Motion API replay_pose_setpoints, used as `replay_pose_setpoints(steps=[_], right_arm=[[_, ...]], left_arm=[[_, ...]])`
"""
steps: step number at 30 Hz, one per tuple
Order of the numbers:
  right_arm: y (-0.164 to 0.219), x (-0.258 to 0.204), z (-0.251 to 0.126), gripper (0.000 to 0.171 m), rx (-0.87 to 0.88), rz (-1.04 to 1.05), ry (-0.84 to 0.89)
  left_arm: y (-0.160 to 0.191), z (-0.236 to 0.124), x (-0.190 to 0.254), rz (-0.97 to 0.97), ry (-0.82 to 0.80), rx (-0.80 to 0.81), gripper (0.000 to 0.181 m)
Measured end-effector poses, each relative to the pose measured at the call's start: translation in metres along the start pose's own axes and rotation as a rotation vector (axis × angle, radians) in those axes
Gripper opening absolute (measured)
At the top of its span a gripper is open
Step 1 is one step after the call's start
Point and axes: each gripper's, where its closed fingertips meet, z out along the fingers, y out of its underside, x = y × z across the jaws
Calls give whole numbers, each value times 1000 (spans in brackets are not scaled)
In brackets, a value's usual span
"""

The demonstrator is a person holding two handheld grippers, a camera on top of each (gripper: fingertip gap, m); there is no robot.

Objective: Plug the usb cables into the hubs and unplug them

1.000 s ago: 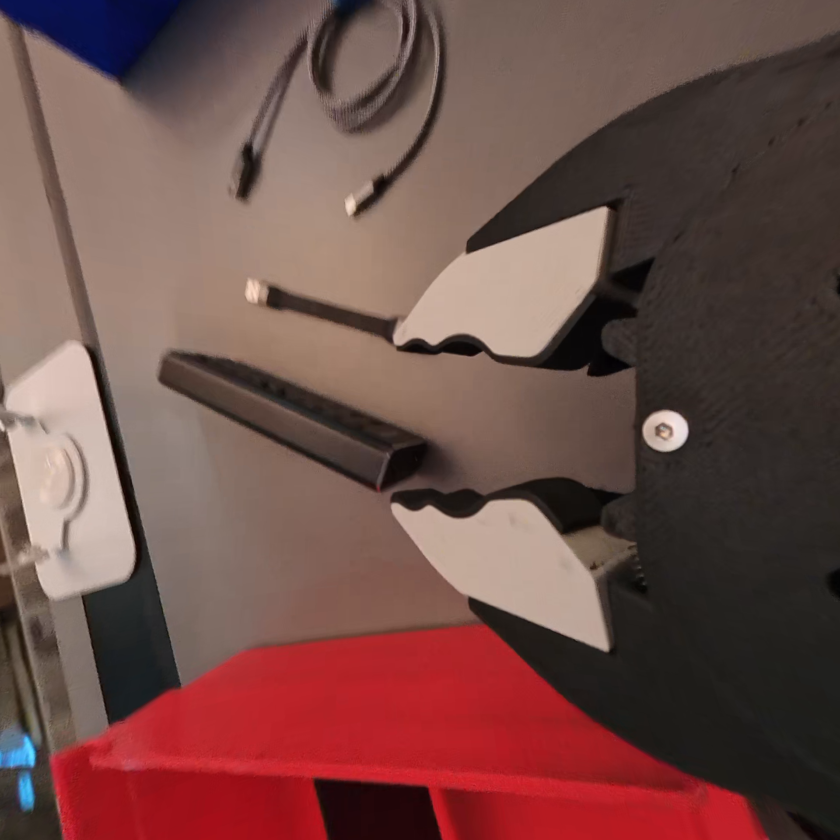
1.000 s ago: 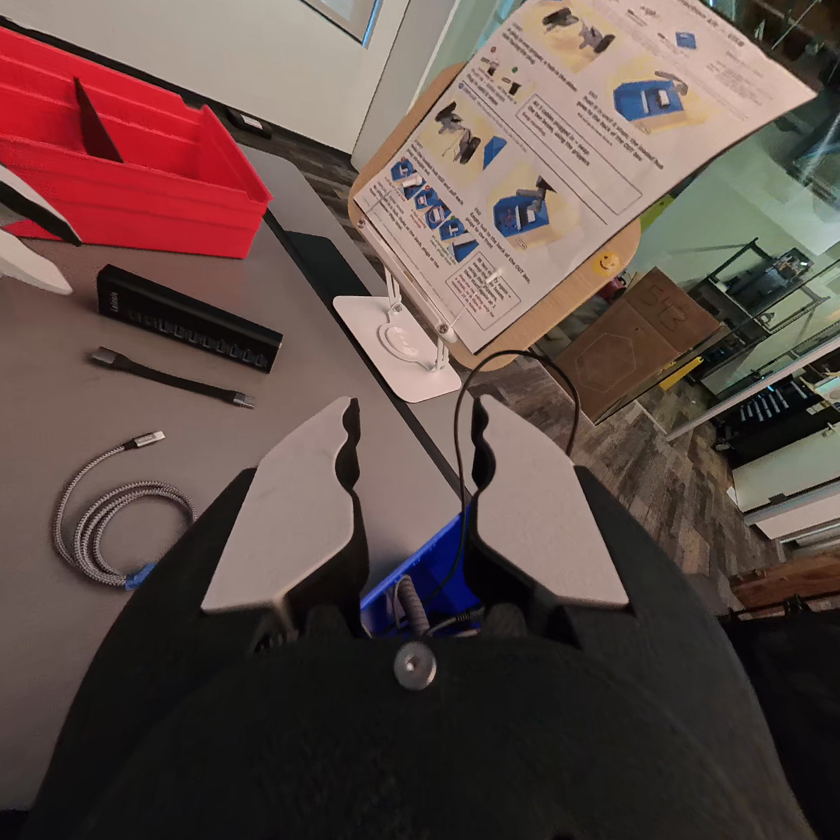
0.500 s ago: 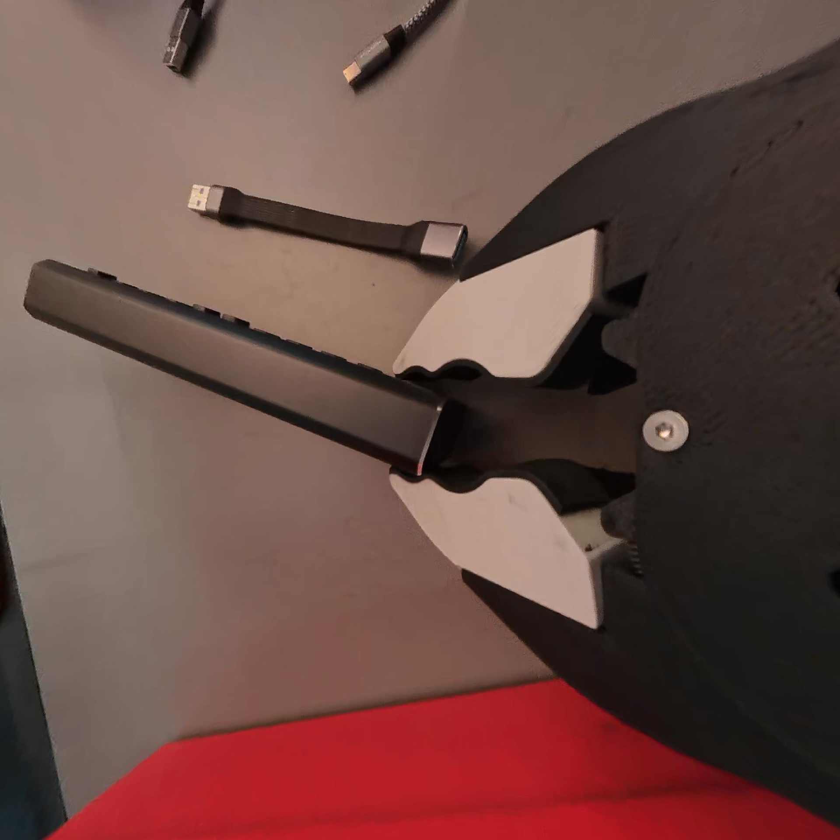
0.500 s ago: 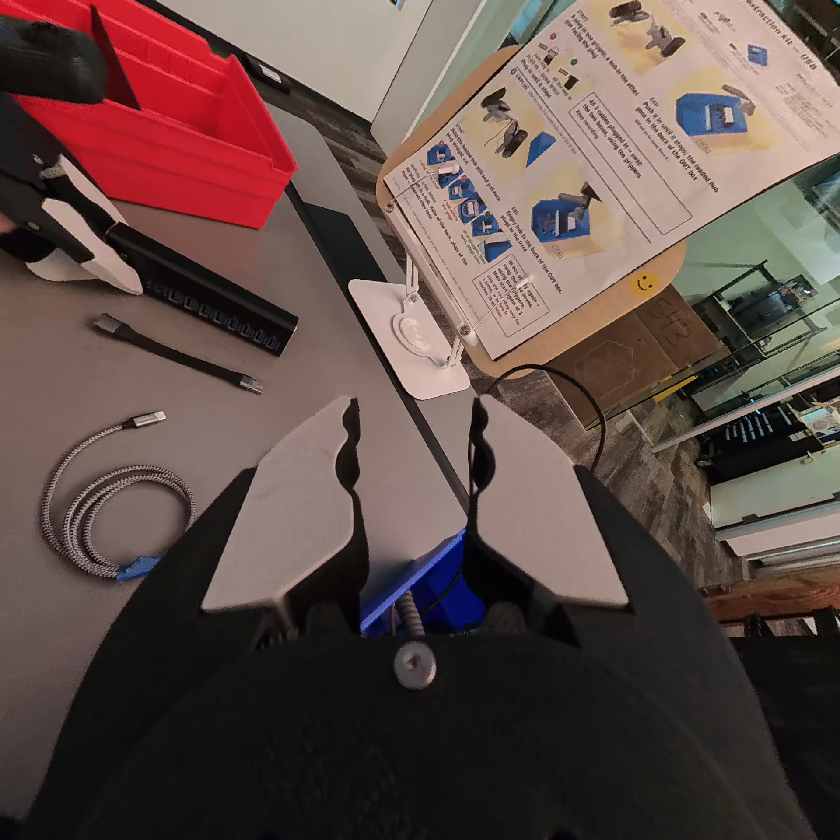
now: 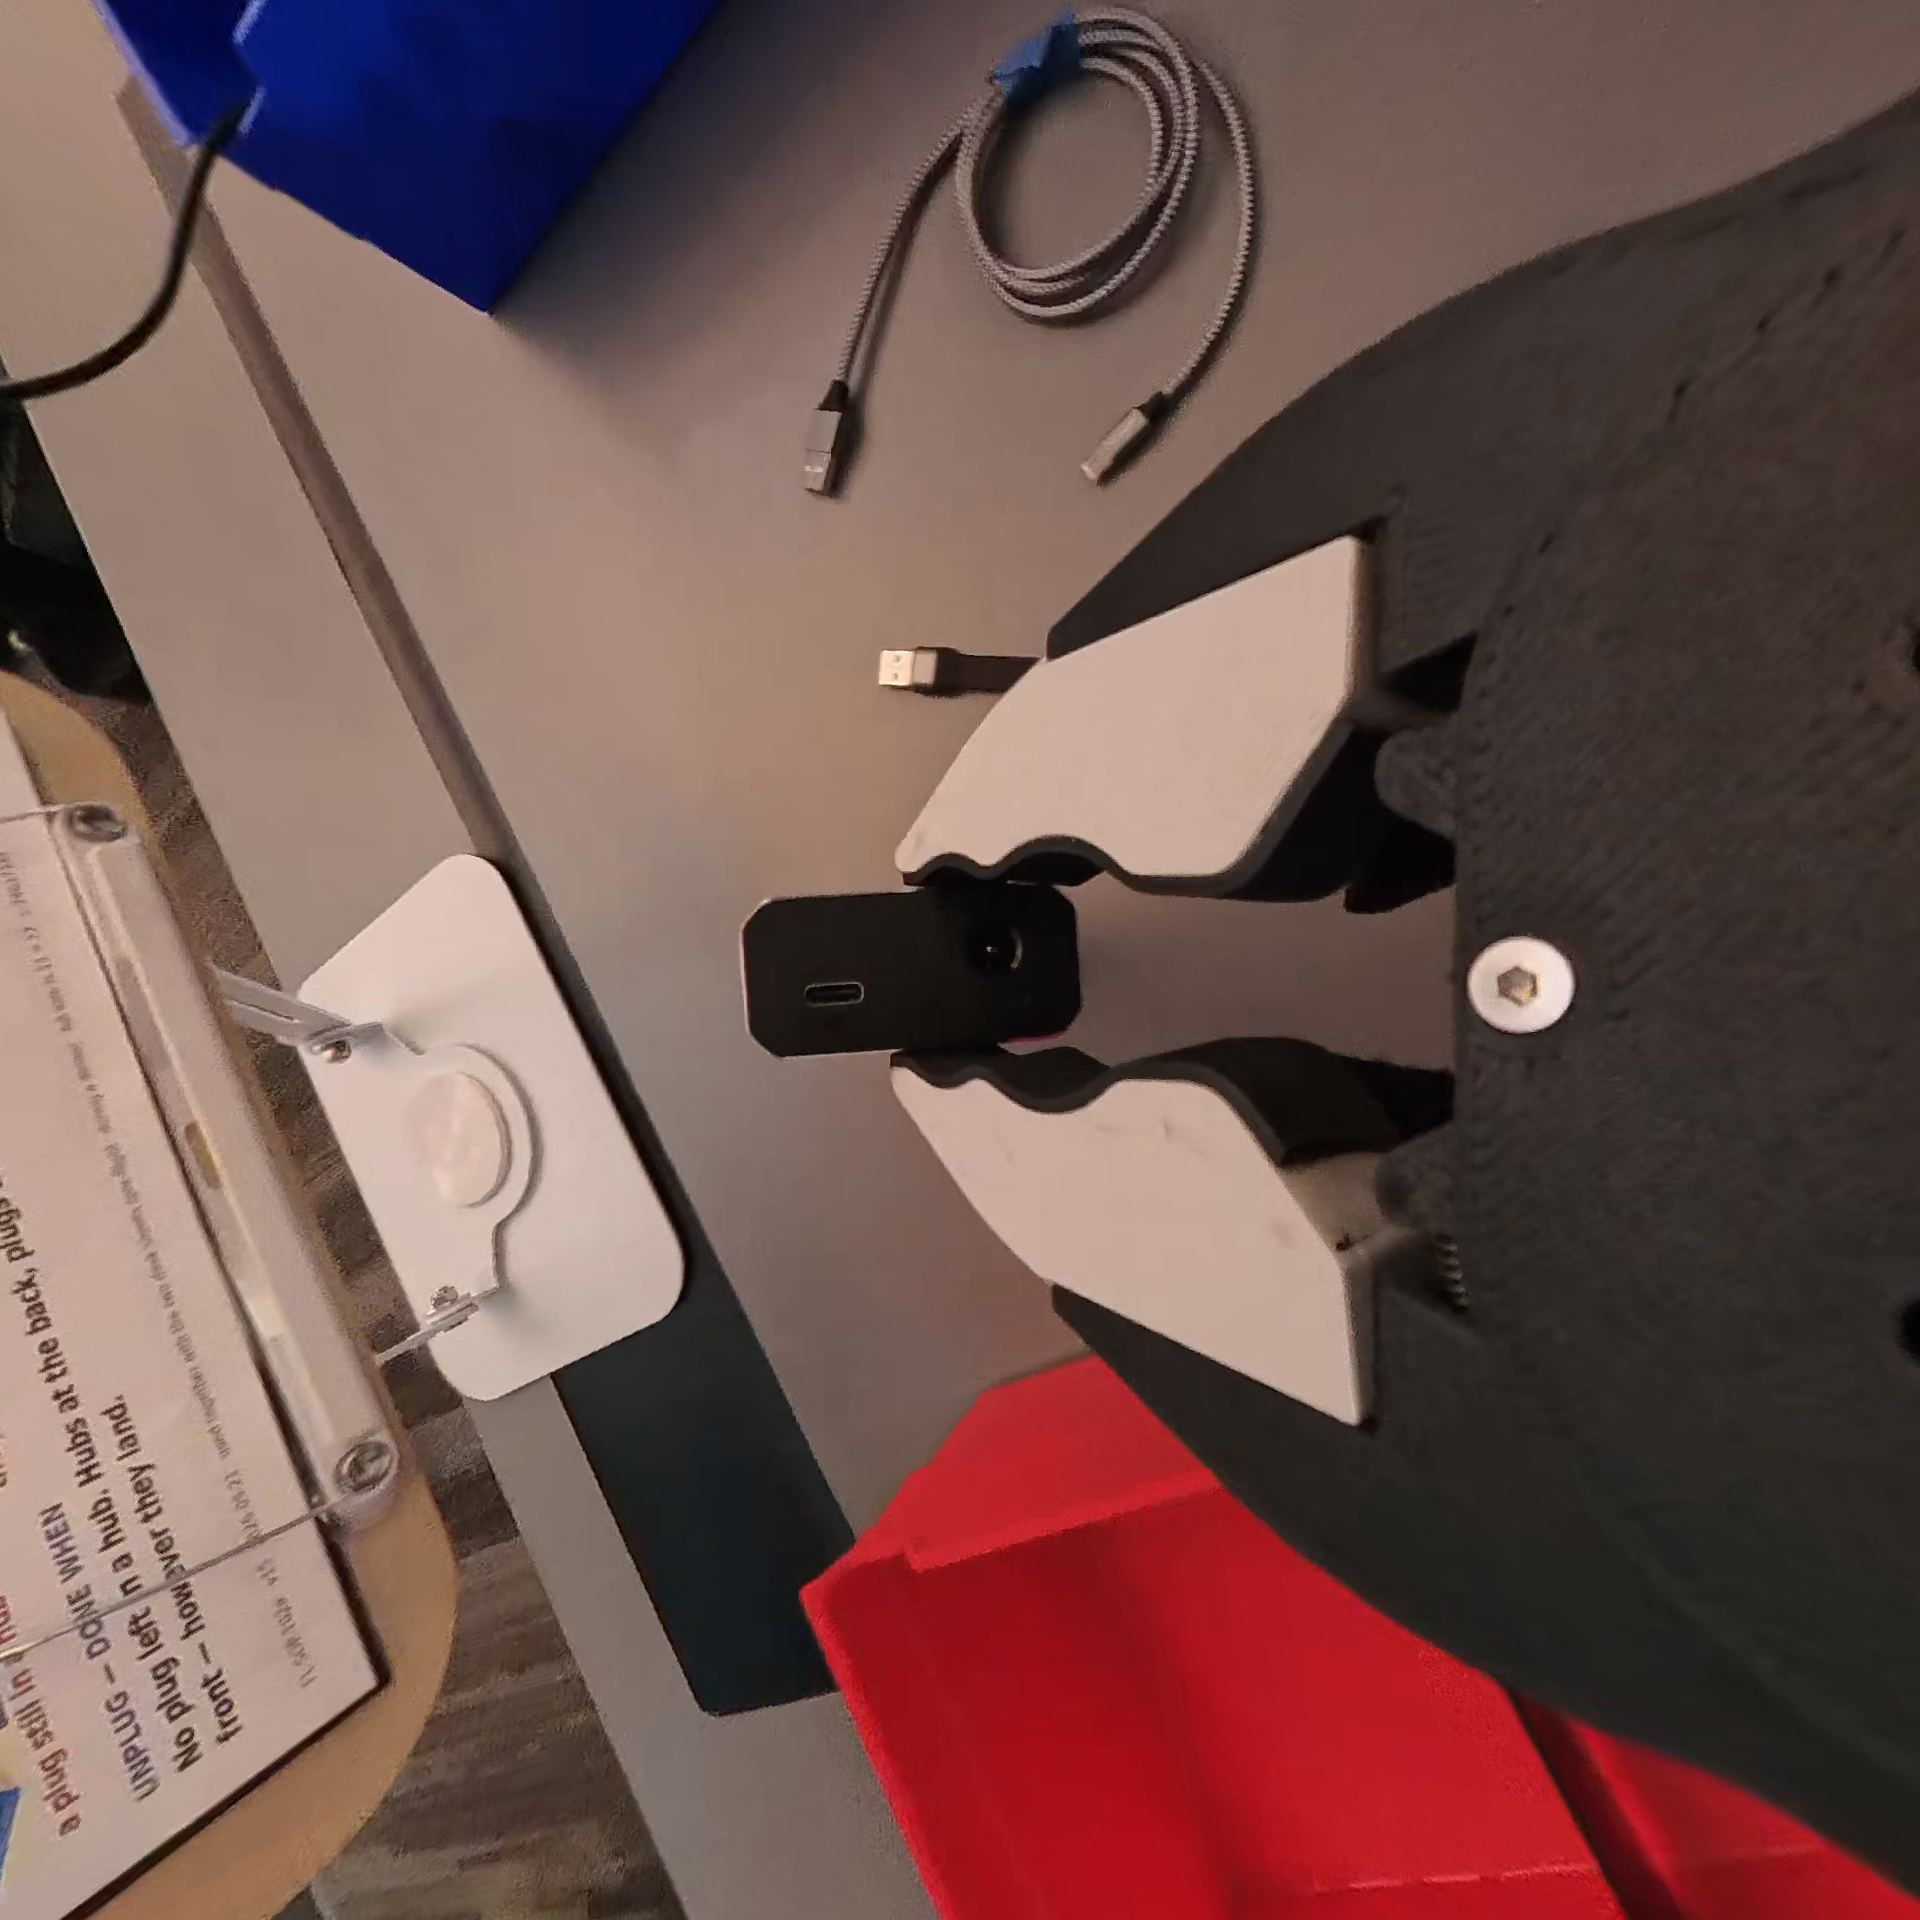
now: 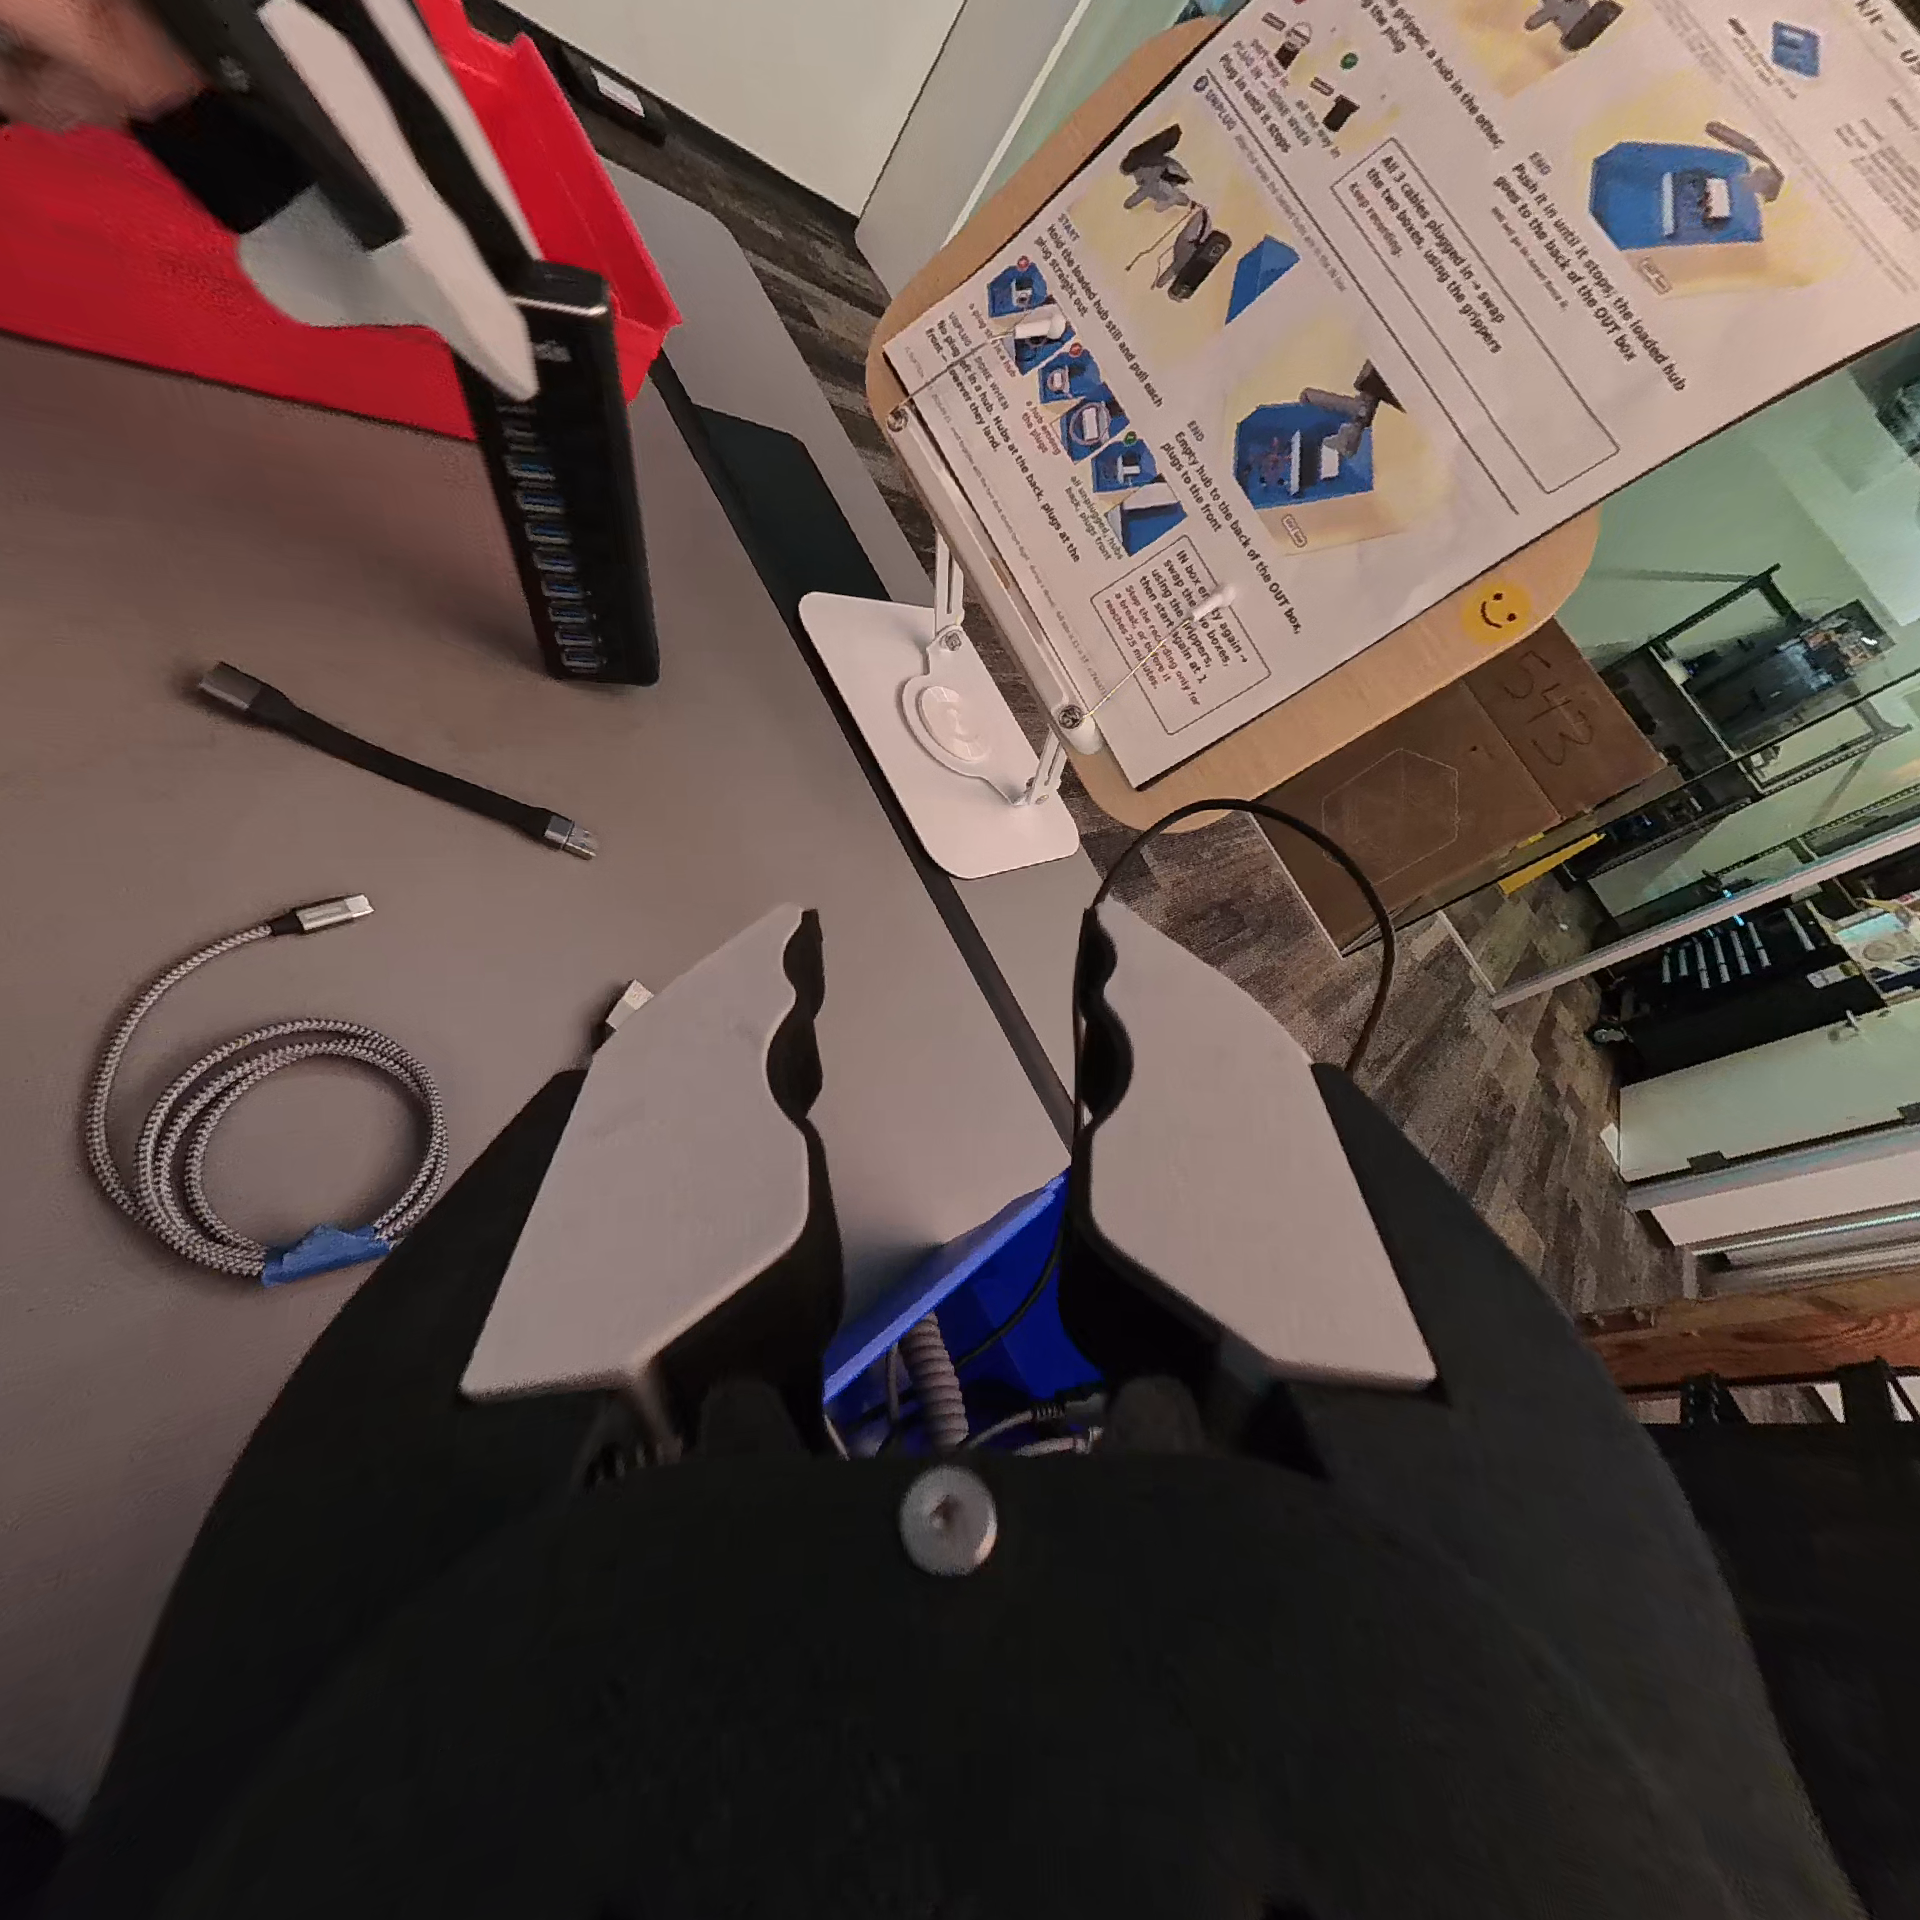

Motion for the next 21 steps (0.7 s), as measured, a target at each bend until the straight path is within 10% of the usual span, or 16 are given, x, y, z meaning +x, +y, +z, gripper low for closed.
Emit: replay_pose_setpoints(steps=[21], right_arm=[[11, -8, 7, 49, -75, -30, -42]], left_arm=[[-31, 51, -10, 248, 215, -206, 36]])
